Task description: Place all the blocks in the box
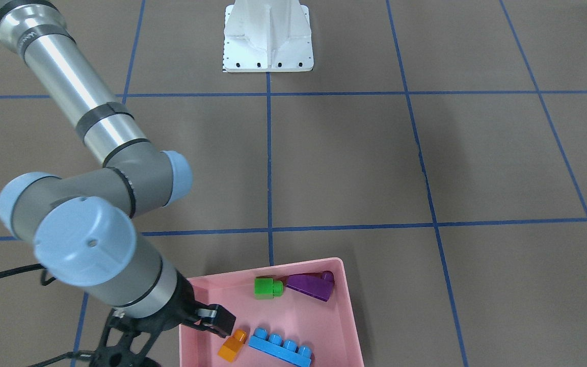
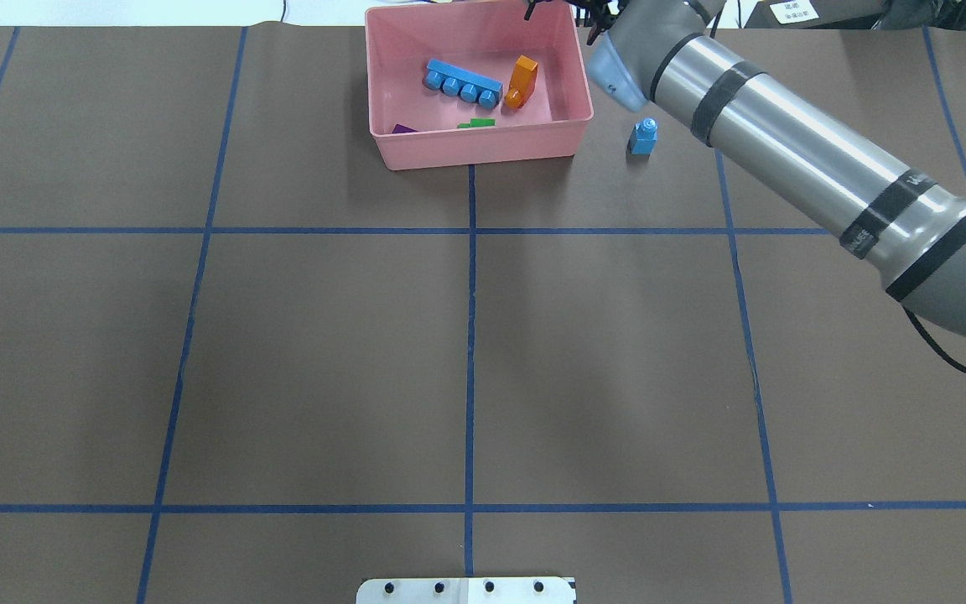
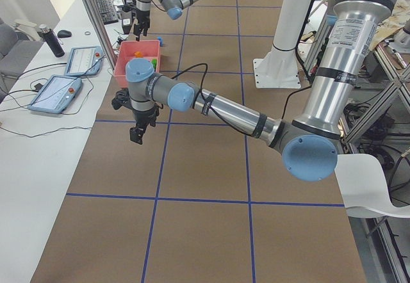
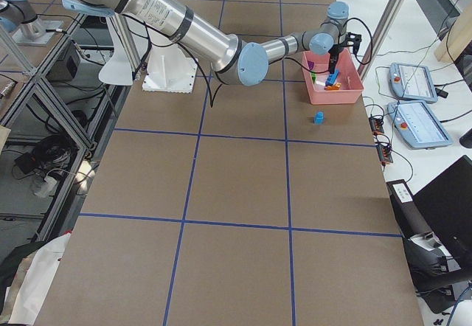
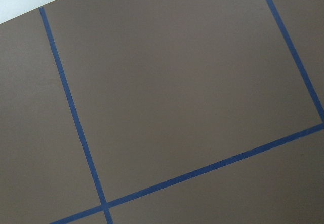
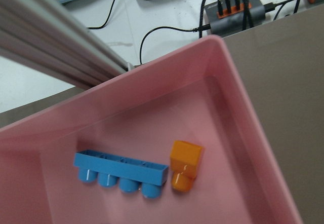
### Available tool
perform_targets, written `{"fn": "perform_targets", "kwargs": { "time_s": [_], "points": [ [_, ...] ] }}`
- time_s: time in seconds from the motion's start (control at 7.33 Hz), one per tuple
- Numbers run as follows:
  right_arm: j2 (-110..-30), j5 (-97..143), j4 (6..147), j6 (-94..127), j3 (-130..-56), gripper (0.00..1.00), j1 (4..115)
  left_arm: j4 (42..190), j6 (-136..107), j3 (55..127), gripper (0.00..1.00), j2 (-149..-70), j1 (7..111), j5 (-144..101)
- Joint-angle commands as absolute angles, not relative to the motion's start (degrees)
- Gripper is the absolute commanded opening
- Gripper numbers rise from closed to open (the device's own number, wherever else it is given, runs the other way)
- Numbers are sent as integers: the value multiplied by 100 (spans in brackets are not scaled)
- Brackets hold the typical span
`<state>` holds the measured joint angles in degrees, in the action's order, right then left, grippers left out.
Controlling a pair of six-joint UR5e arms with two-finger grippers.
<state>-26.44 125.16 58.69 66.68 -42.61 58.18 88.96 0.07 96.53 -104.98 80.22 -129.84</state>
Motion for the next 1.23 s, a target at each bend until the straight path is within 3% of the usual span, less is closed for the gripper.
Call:
{"fn": "perform_targets", "kwargs": {
  "time_s": [0.0, 0.27, 0.68, 0.82, 0.95, 1.09],
  "points": [
    [-3258, 12867, 5880, 5742, -4324, 100, 6126, 8903, -44, 9659, 100, -10503, 8007, -12990],
    [-3794, 12832, 5836, 5416, -4429, 100, 5829, 8929, -175, 9668, 100, -10512, 7998, -12990],
    [-3876, 12621, 5897, 5099, -4395, 100, 5476, 8938, -185, 9686, 100, -10503, 8007, -12990],
    [-3911, 12604, 5897, 5098, -4395, 91, 5449, 8938, -185, 9686, 100, -10503, 8007, -12999],
    [-3902, 12595, 5897, 5098, -4386, 27, 5467, 8938, -185, 9694, 100, -10503, 8007, -12999],
    [-3885, 12577, 5897, 5089, -4386, 3, 5484, 8938, -185, 9686, 100, -10494, 8007, -12990]
  ]
}}
